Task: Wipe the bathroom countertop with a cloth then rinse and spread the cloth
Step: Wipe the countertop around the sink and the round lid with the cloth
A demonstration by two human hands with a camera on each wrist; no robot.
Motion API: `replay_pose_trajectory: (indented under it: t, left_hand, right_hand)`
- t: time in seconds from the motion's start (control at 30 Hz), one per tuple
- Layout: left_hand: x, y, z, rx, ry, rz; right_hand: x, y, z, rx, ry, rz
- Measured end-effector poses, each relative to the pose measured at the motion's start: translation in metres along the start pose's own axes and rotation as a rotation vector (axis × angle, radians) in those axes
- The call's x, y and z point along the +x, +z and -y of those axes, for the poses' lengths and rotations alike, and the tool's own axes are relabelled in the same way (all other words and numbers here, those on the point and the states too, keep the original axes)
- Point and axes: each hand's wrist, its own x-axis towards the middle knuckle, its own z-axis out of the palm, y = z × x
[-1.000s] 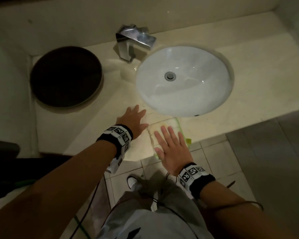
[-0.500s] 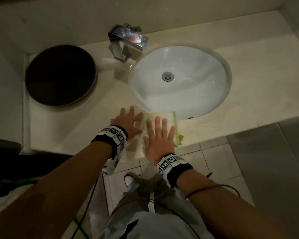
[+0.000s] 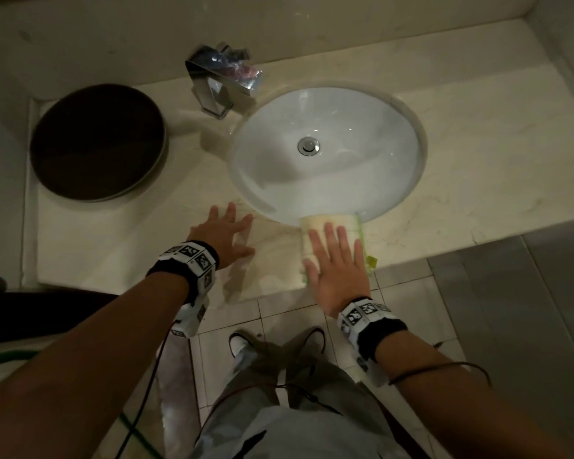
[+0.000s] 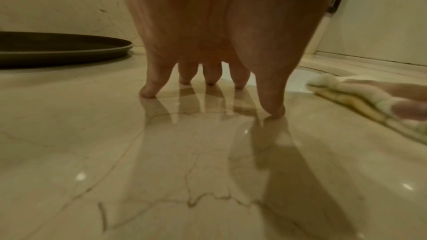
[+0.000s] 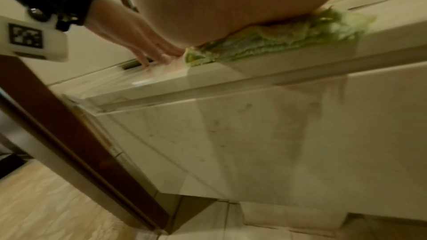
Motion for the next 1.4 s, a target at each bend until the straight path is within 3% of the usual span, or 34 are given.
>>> replay_pose_trajectory:
  t: [0.17,0.37,0.6,0.73,0.83,0.97,1.23,1.4]
  left_hand:
    - [-0.002,0.001,-0.002,-0.021,-0.017,-0.014]
    - [-0.003,-0.002,-0.007,-0.047,-0.037,0.001]
    - [-0.003,-0.003,-0.009,0.013,-0.037,0.004]
    - [-0.005,-0.007,-0.022,0.057,-0.036,-0.028]
    - [-0.009,-0.003,-0.052,0.004,0.040,-0.154]
    - [-0.016,0.007,-0.104,-0.036,0.165,-0.189]
    - [-0.009,0.009,-0.145,0.015,0.182,-0.082]
    - [-0.009,0.010,-0.148,0.099,0.184,-0.059]
  right_hand:
    - [-0.005,-0.010,-0.068,-0.014,0.126,-0.062]
    - [-0.001,-0.007,-0.046,0.036,0.226,-0.055]
    - [-0.007,0.007,0.020,0.073,0.006,-0.039]
    - [-0.011,0.014,0.025,0.018,-0.101,-0.052]
    - [-0.011,0.013,0.009,0.021,-0.160,-0.070]
    - [-0.012,0.005,-0.019,0.020,-0.115,-0.058]
    - [-0.013,-0.030,-0.153,-0.021,0.183,-0.040]
    - [-0.008,-0.029,-0.150,-0.017,0.244,-0.064]
